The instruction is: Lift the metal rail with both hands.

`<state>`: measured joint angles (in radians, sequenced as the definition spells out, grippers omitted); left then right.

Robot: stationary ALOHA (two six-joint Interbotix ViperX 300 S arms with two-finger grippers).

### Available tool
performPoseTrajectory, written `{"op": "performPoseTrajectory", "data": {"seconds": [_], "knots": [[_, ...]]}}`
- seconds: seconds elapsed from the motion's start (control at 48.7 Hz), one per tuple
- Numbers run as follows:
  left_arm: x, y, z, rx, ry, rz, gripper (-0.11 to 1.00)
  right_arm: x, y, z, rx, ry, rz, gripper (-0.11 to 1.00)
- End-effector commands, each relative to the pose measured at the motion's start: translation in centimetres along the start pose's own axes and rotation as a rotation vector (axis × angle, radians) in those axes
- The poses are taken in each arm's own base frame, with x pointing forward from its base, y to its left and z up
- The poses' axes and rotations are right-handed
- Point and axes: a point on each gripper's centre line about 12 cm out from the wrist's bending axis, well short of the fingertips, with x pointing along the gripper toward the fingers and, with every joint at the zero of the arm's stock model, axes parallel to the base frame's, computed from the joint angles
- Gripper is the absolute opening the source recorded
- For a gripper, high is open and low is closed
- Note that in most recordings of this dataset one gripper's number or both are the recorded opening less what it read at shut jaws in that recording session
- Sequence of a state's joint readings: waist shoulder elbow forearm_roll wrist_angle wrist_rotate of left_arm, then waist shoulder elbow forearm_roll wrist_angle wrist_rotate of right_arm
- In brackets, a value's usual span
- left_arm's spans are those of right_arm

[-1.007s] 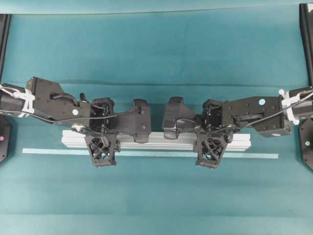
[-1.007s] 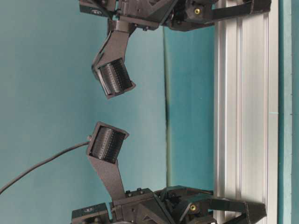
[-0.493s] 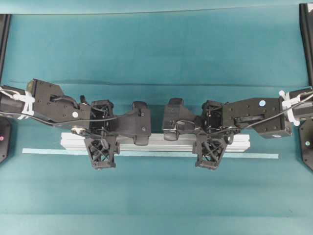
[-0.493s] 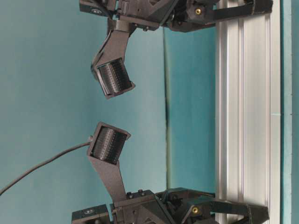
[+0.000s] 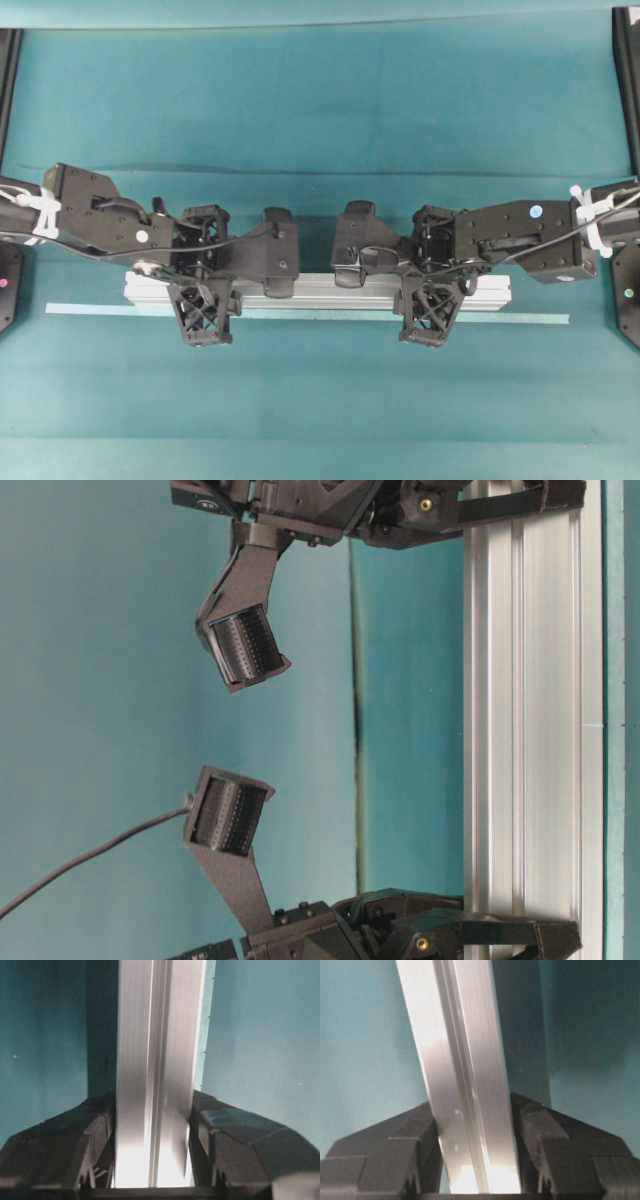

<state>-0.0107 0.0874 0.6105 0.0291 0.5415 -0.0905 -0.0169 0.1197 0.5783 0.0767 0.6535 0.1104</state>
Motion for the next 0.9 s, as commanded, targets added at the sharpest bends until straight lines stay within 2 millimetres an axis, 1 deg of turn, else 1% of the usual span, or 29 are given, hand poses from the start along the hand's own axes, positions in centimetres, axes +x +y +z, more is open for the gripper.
{"op": "performPoseTrajectory", "data": {"seconds": [0.0,0.37,0.39,0.411,0.452,0.472,0.493,0.555,0.616,0.657,0.698,0.74,0.883], "knots": [[0.21,-0.45,-0.13,0.003,-0.015,-0.007,0.36,0.22,-0.15,0.16,0.029,-0.006,0.005,0.39],[0.64,-0.4,-0.33,0.002,-0.026,-0.008,0.37,0.33,-0.15,0.22,0.029,-0.011,0.005,0.39],[0.61,-0.44,-0.37,0.005,-0.026,-0.008,0.39,0.33,-0.15,0.22,0.029,-0.011,0.005,0.39],[0.61,-0.4,-0.36,0.002,-0.026,-0.008,0.43,0.33,-0.15,0.22,0.028,-0.011,0.005,0.39],[0.7,-0.39,-0.58,0.002,-0.021,-0.008,0.58,0.33,-0.15,0.22,0.028,-0.011,0.005,0.4],[0.7,-0.44,-0.58,0.006,-0.021,-0.009,0.64,0.33,-0.14,0.24,0.028,-0.012,0.005,0.42],[0.72,-0.44,-0.62,0.008,-0.021,-0.009,0.7,0.32,-0.14,0.26,0.028,-0.014,0.005,0.47],[0.74,-0.37,-0.7,0.015,-0.024,-0.008,0.86,0.24,-0.1,0.49,0.024,-0.024,0.007,0.64],[0.75,-0.38,-0.79,0.017,-0.033,-0.009,0.96,0.27,-0.05,0.56,0.023,-0.033,0.008,0.8],[0.76,-0.37,-0.86,0.019,-0.038,-0.009,0.97,0.24,0.0,0.56,0.02,-0.038,0.009,0.88],[0.83,-0.36,-0.96,0.019,-0.039,-0.009,0.94,0.19,0.01,0.63,0.02,-0.044,0.009,0.94],[0.82,-0.36,-1.02,0.016,-0.041,-0.009,0.91,0.19,0.07,0.65,0.018,-0.047,0.01,0.96],[0.67,-0.43,-0.83,0.013,-0.05,-0.011,0.95,-0.13,0.09,0.7,0.018,-0.059,0.012,0.95]]}}
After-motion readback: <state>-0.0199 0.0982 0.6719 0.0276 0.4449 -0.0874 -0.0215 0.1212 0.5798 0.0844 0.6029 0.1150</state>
